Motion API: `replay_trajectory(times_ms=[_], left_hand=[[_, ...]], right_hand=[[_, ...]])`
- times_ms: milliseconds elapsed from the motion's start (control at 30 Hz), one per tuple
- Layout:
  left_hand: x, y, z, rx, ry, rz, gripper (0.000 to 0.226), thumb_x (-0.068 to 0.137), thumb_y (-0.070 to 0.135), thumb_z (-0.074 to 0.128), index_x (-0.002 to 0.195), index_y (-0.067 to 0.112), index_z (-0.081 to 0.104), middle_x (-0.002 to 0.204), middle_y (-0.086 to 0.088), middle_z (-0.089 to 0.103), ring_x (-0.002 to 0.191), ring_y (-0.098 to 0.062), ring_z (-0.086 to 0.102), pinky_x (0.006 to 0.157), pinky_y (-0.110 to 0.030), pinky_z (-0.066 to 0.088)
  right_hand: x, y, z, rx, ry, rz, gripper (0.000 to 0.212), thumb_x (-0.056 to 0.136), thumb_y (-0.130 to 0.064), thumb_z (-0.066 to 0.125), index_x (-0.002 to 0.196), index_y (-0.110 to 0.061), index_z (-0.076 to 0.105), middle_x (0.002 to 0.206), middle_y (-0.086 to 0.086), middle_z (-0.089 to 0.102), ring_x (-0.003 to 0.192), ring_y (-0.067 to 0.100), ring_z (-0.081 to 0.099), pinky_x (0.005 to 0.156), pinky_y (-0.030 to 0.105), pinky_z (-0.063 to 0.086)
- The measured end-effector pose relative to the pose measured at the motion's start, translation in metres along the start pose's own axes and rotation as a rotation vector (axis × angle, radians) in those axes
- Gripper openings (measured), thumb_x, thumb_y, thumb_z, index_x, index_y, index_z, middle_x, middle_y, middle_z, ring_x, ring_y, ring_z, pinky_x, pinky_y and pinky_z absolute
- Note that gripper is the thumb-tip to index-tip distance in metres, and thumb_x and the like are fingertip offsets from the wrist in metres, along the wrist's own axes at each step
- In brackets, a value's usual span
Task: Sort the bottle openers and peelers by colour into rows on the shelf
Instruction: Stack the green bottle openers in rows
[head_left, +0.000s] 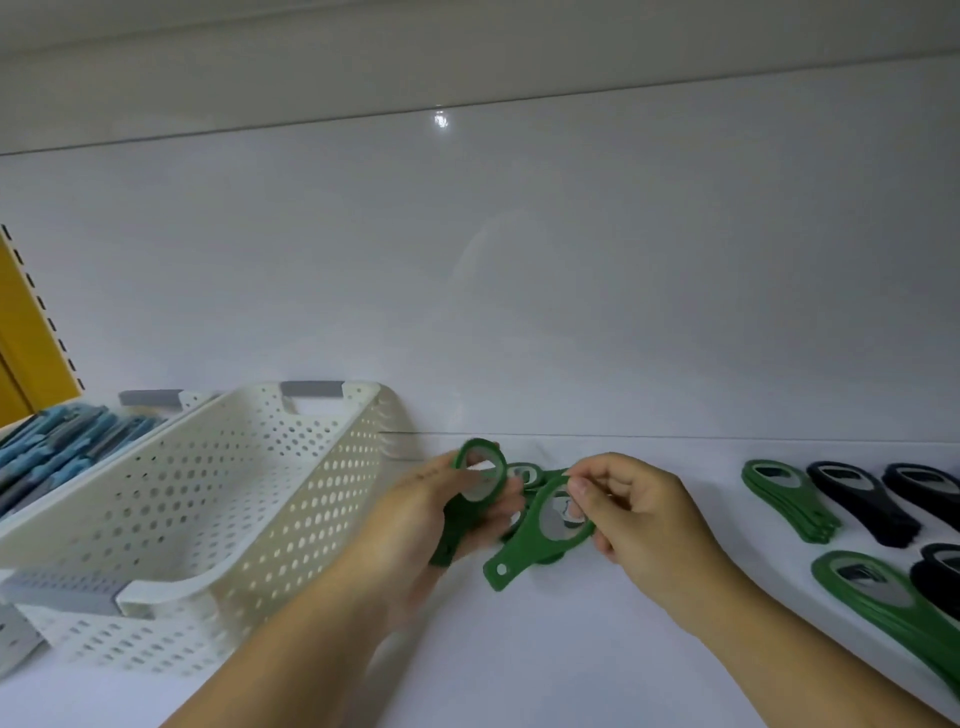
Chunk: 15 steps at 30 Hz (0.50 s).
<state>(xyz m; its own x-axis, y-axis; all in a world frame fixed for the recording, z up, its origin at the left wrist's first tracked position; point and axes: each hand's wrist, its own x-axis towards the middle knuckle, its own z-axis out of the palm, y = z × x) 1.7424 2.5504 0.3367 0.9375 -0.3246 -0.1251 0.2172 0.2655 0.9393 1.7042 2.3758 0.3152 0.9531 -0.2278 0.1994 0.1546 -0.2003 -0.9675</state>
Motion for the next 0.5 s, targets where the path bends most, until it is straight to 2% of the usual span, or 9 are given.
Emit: replay_trajectory(times_ms=[33,133,233,300,367,433,500], left_hand=[[-0.002,-0.002,0.002,0.067,-0.058,-0.023,0.024,0.092,0.001,0.047,0.111,-0.001,0.062,0.101,-0.023,0.070,0.087,-0.029,0.069,0.072,-0.034,0.057],[-0.007,-0.005,0.005,0.155,-0.201,-0.069,0.028,0.099,0.019,0.043,0.116,0.009,0.063,0.107,-0.021,0.070,0.093,-0.035,0.068,0.081,-0.044,0.056],[-0.014,-0.006,0.008,0.205,-0.344,-0.103,0.030,0.092,0.032,0.047,0.116,0.023,0.063,0.108,-0.014,0.071,0.084,-0.030,0.071,0.064,-0.034,0.060],[-0.015,-0.007,0.008,0.258,-0.381,-0.093,0.029,0.090,0.024,0.053,0.117,0.026,0.063,0.107,-0.015,0.071,0.073,-0.025,0.070,0.054,-0.027,0.057],[-0.013,-0.008,0.007,0.263,-0.320,-0.063,0.032,0.094,0.010,0.051,0.121,0.025,0.059,0.103,-0.016,0.072,0.060,-0.021,0.066,0.044,-0.024,0.050],[-0.010,-0.007,0.005,0.183,-0.194,-0.033,0.035,0.096,0.006,0.048,0.121,0.027,0.057,0.098,-0.017,0.072,0.051,-0.021,0.060,0.037,-0.023,0.042],[-0.007,-0.005,0.005,0.086,-0.089,-0.007,0.034,0.097,0.007,0.044,0.118,0.030,0.057,0.092,-0.015,0.072,0.047,-0.019,0.055,0.034,-0.022,0.036]], right_hand=[[-0.002,-0.001,0.001,0.022,-0.012,-0.015,0.016,0.091,-0.010,0.060,0.080,-0.020,0.067,0.062,-0.008,0.065,0.045,0.006,0.048,0.047,0.019,0.041],[-0.005,-0.006,0.003,0.047,0.006,-0.077,0.014,0.088,-0.011,0.064,0.079,-0.021,0.068,0.058,-0.012,0.062,0.044,0.008,0.048,0.047,0.019,0.042],[-0.008,-0.009,0.007,0.079,0.010,-0.124,0.013,0.084,-0.007,0.068,0.079,-0.019,0.069,0.061,-0.010,0.065,0.044,0.006,0.053,0.047,0.017,0.044],[-0.008,-0.008,0.007,0.131,0.002,-0.111,0.013,0.084,-0.004,0.067,0.082,-0.016,0.069,0.067,-0.004,0.067,0.050,0.008,0.059,0.049,0.018,0.048],[-0.005,-0.006,0.005,0.094,0.024,-0.098,0.014,0.085,-0.006,0.067,0.083,-0.020,0.069,0.071,-0.005,0.067,0.059,0.008,0.063,0.055,0.018,0.051],[0.001,0.006,0.000,-0.154,0.068,-0.132,0.020,0.085,-0.010,0.069,0.079,-0.030,0.066,0.079,-0.010,0.066,0.073,0.004,0.064,0.066,0.018,0.051],[0.004,0.015,-0.003,-0.459,0.022,-0.183,0.019,0.083,-0.020,0.070,0.080,-0.038,0.063,0.093,-0.016,0.060,0.085,0.001,0.059,0.074,0.017,0.046]])
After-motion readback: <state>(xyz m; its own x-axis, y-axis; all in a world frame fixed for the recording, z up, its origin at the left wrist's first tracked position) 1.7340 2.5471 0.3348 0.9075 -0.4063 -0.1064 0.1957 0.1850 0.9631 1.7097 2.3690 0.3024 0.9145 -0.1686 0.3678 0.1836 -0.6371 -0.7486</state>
